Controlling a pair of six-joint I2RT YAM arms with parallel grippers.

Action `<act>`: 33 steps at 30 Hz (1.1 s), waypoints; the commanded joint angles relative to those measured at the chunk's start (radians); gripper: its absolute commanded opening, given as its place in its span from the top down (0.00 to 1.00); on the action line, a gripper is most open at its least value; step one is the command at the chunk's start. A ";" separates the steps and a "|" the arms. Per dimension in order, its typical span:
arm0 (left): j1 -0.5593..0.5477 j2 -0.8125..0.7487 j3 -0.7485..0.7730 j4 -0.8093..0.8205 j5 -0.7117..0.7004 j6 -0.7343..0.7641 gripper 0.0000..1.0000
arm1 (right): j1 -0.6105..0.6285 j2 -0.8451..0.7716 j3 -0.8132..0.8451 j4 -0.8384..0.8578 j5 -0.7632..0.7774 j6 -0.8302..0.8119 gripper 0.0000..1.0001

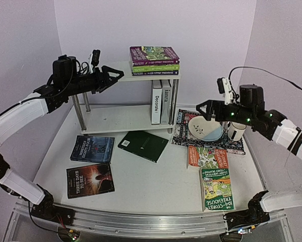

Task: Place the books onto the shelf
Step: Adjust the book at the book pile on the shelf, then move the book to the center of the board.

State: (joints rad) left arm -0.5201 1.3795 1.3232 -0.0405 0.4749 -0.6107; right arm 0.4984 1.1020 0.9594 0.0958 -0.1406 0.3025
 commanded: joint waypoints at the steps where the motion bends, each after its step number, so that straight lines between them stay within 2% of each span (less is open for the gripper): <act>1: -0.016 -0.087 -0.133 0.046 0.034 0.003 0.30 | 0.004 -0.046 -0.145 -0.017 -0.017 0.181 0.02; 3: -0.041 -0.117 -0.206 0.088 0.031 0.015 0.25 | 0.004 -0.047 -0.200 -0.050 0.009 0.225 0.02; 6: -0.138 -0.142 -0.309 0.125 -0.032 0.028 0.18 | 0.004 -0.034 -0.288 -0.087 0.069 0.295 0.02; 12: -0.312 -0.109 -0.432 0.207 -0.135 0.030 0.12 | 0.003 -0.061 -0.419 -0.096 0.118 0.321 0.02; 19: -0.388 0.009 -0.406 0.222 -0.182 0.057 0.09 | 0.003 -0.115 -0.424 -0.273 0.225 0.349 0.02; 23: -0.427 0.079 -0.381 0.234 -0.192 0.046 0.09 | 0.003 -0.152 -0.447 -0.369 0.231 0.395 0.02; 27: -0.459 0.120 -0.388 0.266 -0.202 0.022 0.10 | 0.004 -0.227 -0.499 -0.424 0.246 0.496 0.02; 33: -0.484 0.163 -0.401 0.316 -0.194 0.023 0.11 | 0.002 -0.360 -0.574 -0.458 0.312 0.562 0.02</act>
State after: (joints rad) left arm -0.9909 1.5220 0.8936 0.1840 0.2864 -0.5825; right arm 0.4992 0.8078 0.4314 -0.2828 0.0995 0.7808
